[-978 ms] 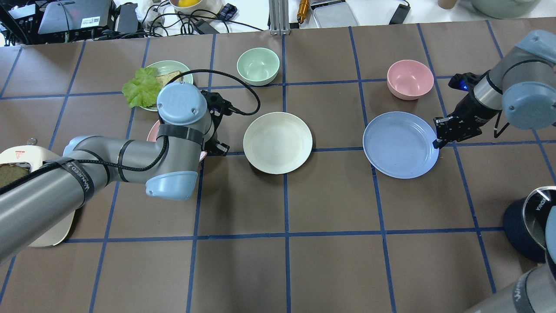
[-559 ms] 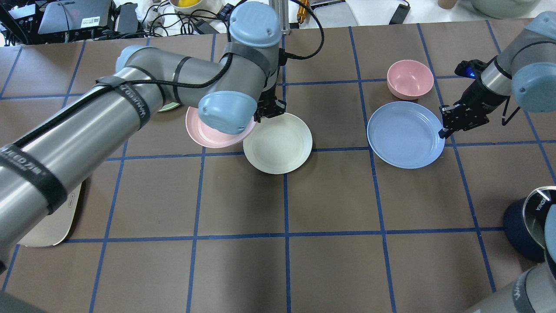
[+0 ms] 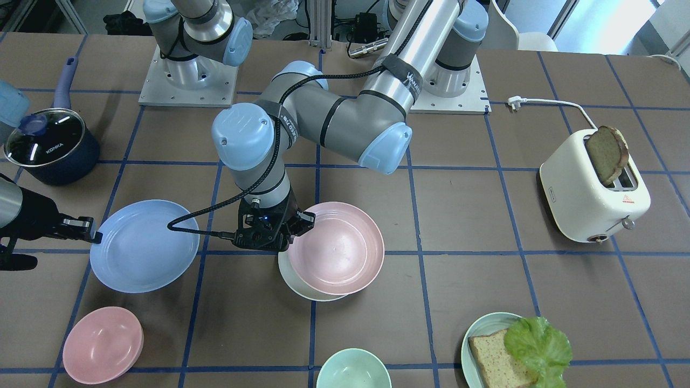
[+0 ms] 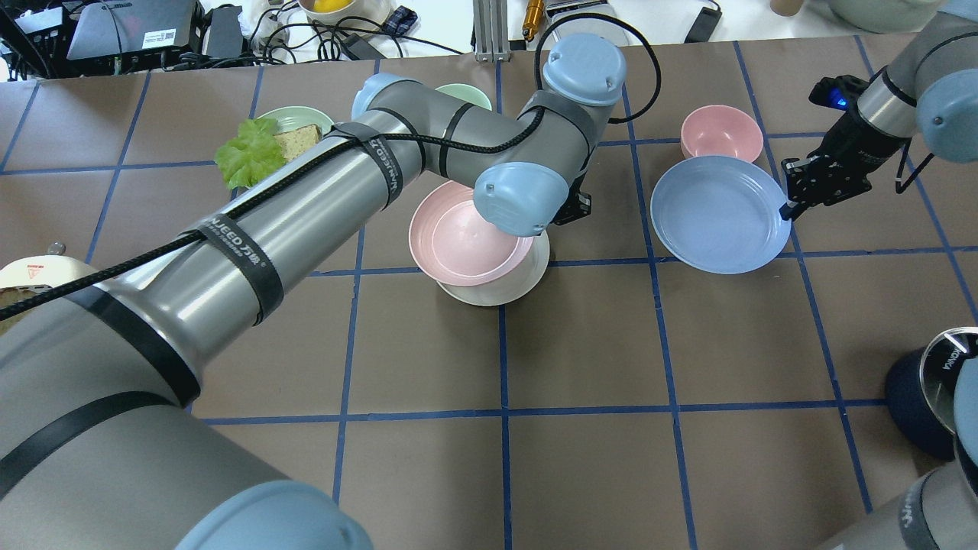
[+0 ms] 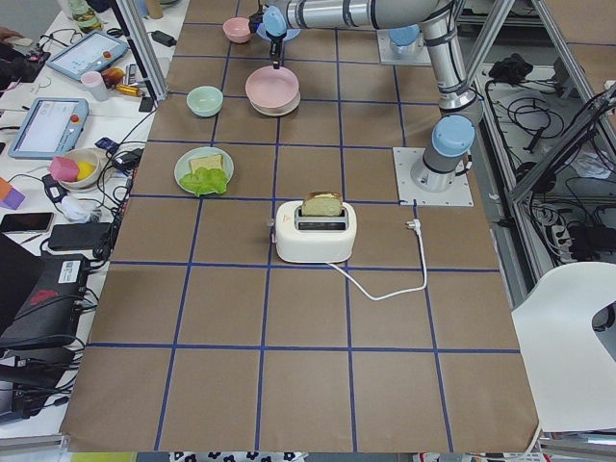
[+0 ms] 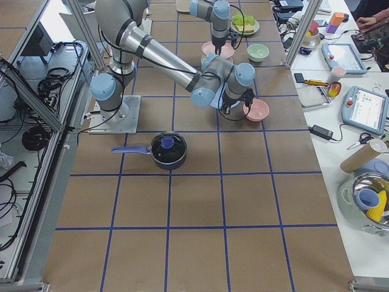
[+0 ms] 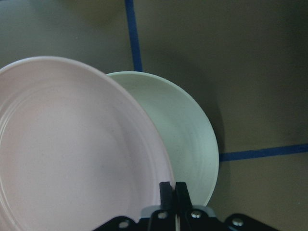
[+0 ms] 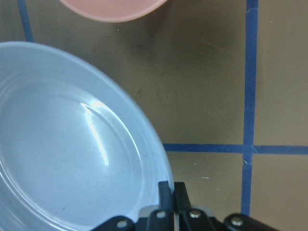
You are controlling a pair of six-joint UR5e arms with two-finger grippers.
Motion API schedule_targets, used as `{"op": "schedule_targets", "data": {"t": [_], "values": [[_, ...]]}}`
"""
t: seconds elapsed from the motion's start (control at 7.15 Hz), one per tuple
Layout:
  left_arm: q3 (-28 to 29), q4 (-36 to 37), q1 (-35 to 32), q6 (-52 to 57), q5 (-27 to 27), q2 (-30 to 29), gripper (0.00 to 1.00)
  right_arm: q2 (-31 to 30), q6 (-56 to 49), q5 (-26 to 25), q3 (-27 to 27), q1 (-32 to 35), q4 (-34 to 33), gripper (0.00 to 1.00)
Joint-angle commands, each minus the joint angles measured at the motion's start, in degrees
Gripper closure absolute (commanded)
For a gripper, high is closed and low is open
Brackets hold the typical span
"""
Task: Stack three plates with pink and blue
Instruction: 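Carry the pink plate onto the cream plate with the left gripper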
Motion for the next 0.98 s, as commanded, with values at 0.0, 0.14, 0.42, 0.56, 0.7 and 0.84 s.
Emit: {"op": "schedule_targets", "data": {"t": [0.0,0.14,0.42,0.56,0.7,0.84], "values": [[0.2,0.1,-0.9,-0.6,-0.4,-2.1,1.00,0.0,0.5,0.0,-0.1,0.4,0.2,1.00],[0.2,-0.1,-1.4,-0.6,-0.4,-2.1,1.00,-0.1,1.1,-0.6,-0.1,1.1,0.0,1.00],[0.6,-0.2,-0.8,0.4,-0.4,0.3,0.00,-0.1,3.9,-0.5,0.2,2.4,0.1,1.00],[0.7,-0.3,-0.1,0.4,-0.4,1.5,0.00,-0.2,3.9,-0.3,0.2,2.6,0.1,1.00],[0.8,-3.0,1.5,0.4,-0.1,3.9,0.00,-0.3,5.8,-0.4,0.2,4.5,-0.4,1.00],[0.8,-7.5,5.0,1.5,-0.4,7.6,0.00,-0.5,10.8,-1.0,0.0,8.1,-0.4,1.00]]}}
